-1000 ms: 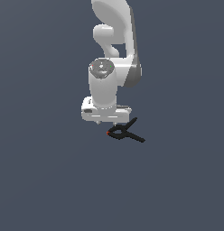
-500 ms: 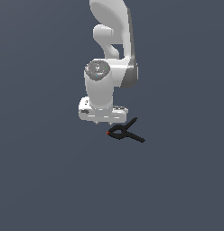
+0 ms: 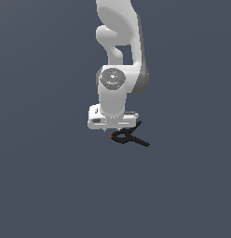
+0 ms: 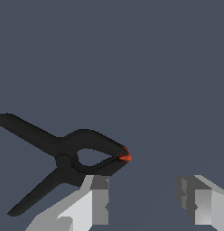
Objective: Pick up the object and move it to a goal position.
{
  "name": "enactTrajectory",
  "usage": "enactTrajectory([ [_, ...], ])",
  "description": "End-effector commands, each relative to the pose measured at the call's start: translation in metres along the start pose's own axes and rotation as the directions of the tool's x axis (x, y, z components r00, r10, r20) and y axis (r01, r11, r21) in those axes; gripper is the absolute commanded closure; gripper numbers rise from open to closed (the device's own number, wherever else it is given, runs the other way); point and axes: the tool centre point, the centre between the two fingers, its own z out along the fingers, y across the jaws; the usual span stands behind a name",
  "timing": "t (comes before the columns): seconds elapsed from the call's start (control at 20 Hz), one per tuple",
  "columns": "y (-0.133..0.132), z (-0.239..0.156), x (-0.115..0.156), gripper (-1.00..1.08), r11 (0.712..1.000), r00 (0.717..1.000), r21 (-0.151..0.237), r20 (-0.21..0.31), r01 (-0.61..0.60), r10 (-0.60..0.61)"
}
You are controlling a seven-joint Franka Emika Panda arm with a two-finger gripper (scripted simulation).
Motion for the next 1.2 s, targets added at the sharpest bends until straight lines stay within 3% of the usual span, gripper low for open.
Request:
enactTrajectory([
  [0.0,-0.013,0.005,0.004,-0.2,0.997,0.997,-0.015,0.012,0.076,-0.076],
  [0.2,-0.039,0.017,0.012,-0.2,0.971,0.971,-0.043,0.041,0.236,-0.234],
  [0.35,-0.063,0.028,0.018,-0.2,0.923,0.925,-0.064,0.072,0.378,-0.374],
  [0.6,-0.106,0.048,0.026,-0.2,0.791,0.794,-0.087,0.133,0.605,-0.593],
  [0.85,-0.14,0.064,0.03,-0.2,0.654,0.658,-0.091,0.183,0.751,-0.73],
  [1.15,-0.165,0.076,0.032,-0.2,0.537,0.542,-0.087,0.221,0.839,-0.811],
])
